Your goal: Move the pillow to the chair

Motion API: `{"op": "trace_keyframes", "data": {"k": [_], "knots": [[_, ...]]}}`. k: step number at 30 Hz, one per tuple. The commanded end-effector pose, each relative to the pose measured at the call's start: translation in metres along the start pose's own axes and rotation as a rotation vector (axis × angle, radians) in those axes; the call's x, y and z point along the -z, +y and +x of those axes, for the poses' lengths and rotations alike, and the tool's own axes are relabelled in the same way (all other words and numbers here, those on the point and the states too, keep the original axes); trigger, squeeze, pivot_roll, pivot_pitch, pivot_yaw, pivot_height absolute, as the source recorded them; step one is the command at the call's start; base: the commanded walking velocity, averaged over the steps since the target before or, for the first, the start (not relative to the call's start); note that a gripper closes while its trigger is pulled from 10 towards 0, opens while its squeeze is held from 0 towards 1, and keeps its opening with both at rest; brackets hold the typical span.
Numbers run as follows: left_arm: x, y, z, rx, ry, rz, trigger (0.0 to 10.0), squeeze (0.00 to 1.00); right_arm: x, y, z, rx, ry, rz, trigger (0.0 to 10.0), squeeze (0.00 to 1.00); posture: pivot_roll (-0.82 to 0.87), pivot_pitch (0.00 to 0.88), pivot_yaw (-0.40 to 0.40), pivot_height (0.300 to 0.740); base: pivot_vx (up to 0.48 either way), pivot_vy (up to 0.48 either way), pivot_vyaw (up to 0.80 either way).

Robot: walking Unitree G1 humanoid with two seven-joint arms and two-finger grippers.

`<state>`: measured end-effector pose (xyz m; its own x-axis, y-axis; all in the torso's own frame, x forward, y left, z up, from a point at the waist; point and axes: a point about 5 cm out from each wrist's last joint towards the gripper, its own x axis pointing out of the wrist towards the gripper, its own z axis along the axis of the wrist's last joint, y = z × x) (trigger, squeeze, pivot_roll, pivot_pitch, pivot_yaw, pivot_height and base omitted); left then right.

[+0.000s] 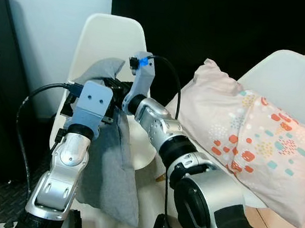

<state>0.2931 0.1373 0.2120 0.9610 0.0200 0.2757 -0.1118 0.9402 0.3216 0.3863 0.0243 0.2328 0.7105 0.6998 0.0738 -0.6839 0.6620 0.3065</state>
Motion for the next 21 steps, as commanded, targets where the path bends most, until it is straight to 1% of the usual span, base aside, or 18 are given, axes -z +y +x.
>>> {"op": "trace_keyframes", "data": {"k": [1, 4, 5, 6, 8, 10, 11, 13, 14, 15, 17, 21], "knots": [[0.000, -0.008, -0.005, 0.023, 0.022, -0.013, 10.0, 0.00, -0.020, 0.015, 0.008, -0.044, -0.078, -0.012, 10.0, 0.00, 0.12, 0.010, -0.169, 0.501, 0.000, 0.000, 0.00], [-0.004, -0.011, -0.009, 0.023, 0.024, -0.024, 10.0, 0.00, -0.026, 0.026, 0.013, -0.055, -0.079, -0.026, 10.0, 0.00, 0.14, 0.051, -0.189, 0.486, 0.000, 0.000, 0.00], [-0.006, -0.011, -0.010, 0.023, 0.024, -0.026, 10.0, 0.00, -0.028, 0.027, 0.014, -0.053, -0.081, -0.027, 10.0, 0.00, 0.14, 0.051, -0.189, 0.481, 0.000, 0.000, 0.00], [-0.006, -0.011, -0.010, 0.023, 0.024, -0.026, 10.0, 0.00, -0.028, 0.027, 0.014, -0.053, -0.081, -0.027, 10.0, 0.00, 0.14, 0.051, -0.189, 0.481, 0.000, 0.000, 0.00], [-0.012, -0.012, -0.013, 0.015, 0.020, -0.032, 10.0, 0.00, -0.039, 0.027, 0.016, -0.009, -0.103, -0.025, 10.0, 0.00, 0.16, 0.092, -0.215, 0.471, 0.000, 0.000, 0.00], [-0.017, -0.011, -0.015, 0.005, 0.012, -0.030, 10.0, 0.00, -0.048, 0.026, 0.016, 0.023, -0.122, -0.012, 10.0, 0.00, 0.17, 0.102, -0.222, 0.461, 0.000, 0.000, 0.00], [-0.022, -0.008, -0.015, -0.010, -0.002, -0.025, 10.0, 0.00, -0.054, 0.025, 0.016, 0.037, -0.135, -0.005, 10.0, 0.00, 0.18, 0.123, -0.240, 0.456, 0.000, 0.000, 0.00], [-0.026, -0.006, -0.016, -0.020, -0.012, -0.022, 10.0, 0.00, -0.057, 0.024, 0.016, 0.046, -0.143, -0.002, 10.0, 0.00, 0.18, 0.123, -0.240, 0.451, 0.000, 0.000, 0.00], [-0.031, -0.002, -0.016, -0.036, -0.026, -0.016, 10.0, 0.00, -0.062, 0.023, 0.016, 0.056, -0.154, 0.003, 10.0, 0.00, 0.19, 0.137, -0.251, 0.446, 0.000, 0.000, 0.00], [-0.043, 0.009, -0.015, -0.082, -0.067, 0.021, 10.0, 0.00, -0.070, 0.024, 0.016, 0.066, -0.176, 0.011, 10.0, 0.00, 0.20, 0.157, -0.268, 0.441, 0.000, 0.000, 0.00], [-0.060, 0.022, -0.015, -0.145, -0.120, 0.070, 10.0, 0.00, -0.081, 0.026, 0.017, 0.070, -0.202, 0.023, 10.0, 0.00, 0.21, 0.172, -0.280, 0.431, 0.000, 0.000, 0.00], [-0.080, 0.038, -0.019, -0.221, -0.183, 0.139, 10.0, 0.00, -0.092, 0.032, 0.018, 0.064, -0.233, 0.039, 10.0, 0.00, 0.23, 0.197, -0.297, 0.411, 0.000, 0.000, 0.00]]}}
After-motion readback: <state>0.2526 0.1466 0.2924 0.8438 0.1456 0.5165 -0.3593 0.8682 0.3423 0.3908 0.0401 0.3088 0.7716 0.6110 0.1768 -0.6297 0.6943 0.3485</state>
